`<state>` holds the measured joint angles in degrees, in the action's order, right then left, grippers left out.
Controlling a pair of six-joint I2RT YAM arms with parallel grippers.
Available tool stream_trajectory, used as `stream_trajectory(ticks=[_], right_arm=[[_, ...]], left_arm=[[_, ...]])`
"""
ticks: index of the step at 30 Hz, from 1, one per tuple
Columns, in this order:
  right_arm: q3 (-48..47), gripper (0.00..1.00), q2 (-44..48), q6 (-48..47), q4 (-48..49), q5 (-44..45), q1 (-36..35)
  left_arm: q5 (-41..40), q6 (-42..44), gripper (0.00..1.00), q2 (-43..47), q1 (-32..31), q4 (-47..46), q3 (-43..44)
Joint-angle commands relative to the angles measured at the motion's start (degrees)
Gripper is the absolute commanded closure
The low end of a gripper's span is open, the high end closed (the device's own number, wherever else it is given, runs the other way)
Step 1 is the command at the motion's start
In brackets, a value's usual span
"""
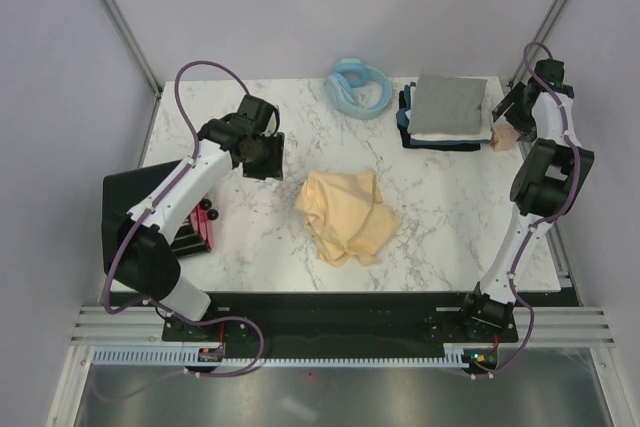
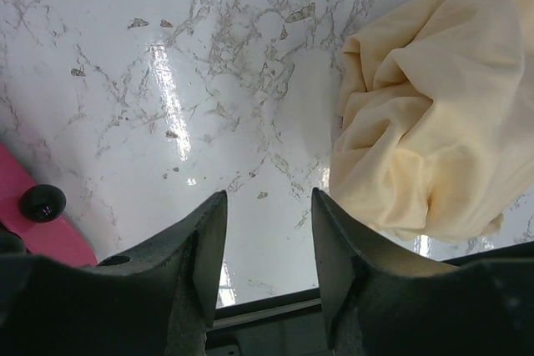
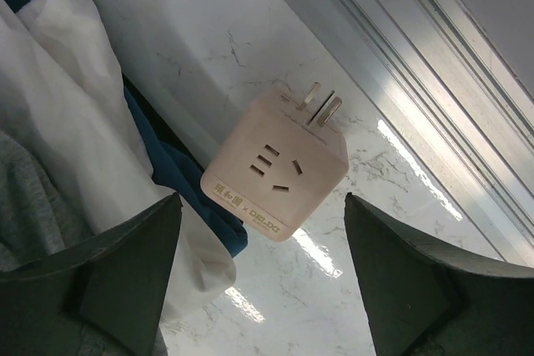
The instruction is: Fold and stack the t-shirts
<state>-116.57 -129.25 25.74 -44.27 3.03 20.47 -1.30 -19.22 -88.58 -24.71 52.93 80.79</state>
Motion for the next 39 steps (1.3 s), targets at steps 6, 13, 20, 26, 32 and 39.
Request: stream_trajectory(ticks=[6, 13, 20, 26, 32, 39], right_arm=[[2.23, 0.13, 0.49, 3.88, 2.7, 0.58, 0.62], [5.39, 0.13, -0.39, 8.45, 4.63, -2.94, 2.65], [4.17, 0.13, -1.0, 8.98, 5.34, -2.94, 2.73], [3.2, 0.13, -1.71, 9.59, 4.54, -2.94, 2.91], [2.05, 0.13, -1.44, 9.07, 4.46, -4.96, 3.17], [2.05, 0.13, -1.36, 8.89, 4.46, -5.22, 3.44]], left_arm=[[-1.25, 0.24, 0.48, 0.51, 1.15, -2.48, -0.81], [-1.69, -2.48, 0.49, 3.67, 1.51, -4.15, -3.62], [-1.69, -3.63, 0.48, 6.31, 1.86, -4.94, -6.52], [-1.69, -3.54, 0.49, 6.66, 2.12, -5.29, -7.32], [-1.16, -2.93, 0.49, 6.66, 2.3, -5.38, -7.23], [-1.07, -2.57, 0.49, 7.36, 2.56, -5.29, -7.05]])
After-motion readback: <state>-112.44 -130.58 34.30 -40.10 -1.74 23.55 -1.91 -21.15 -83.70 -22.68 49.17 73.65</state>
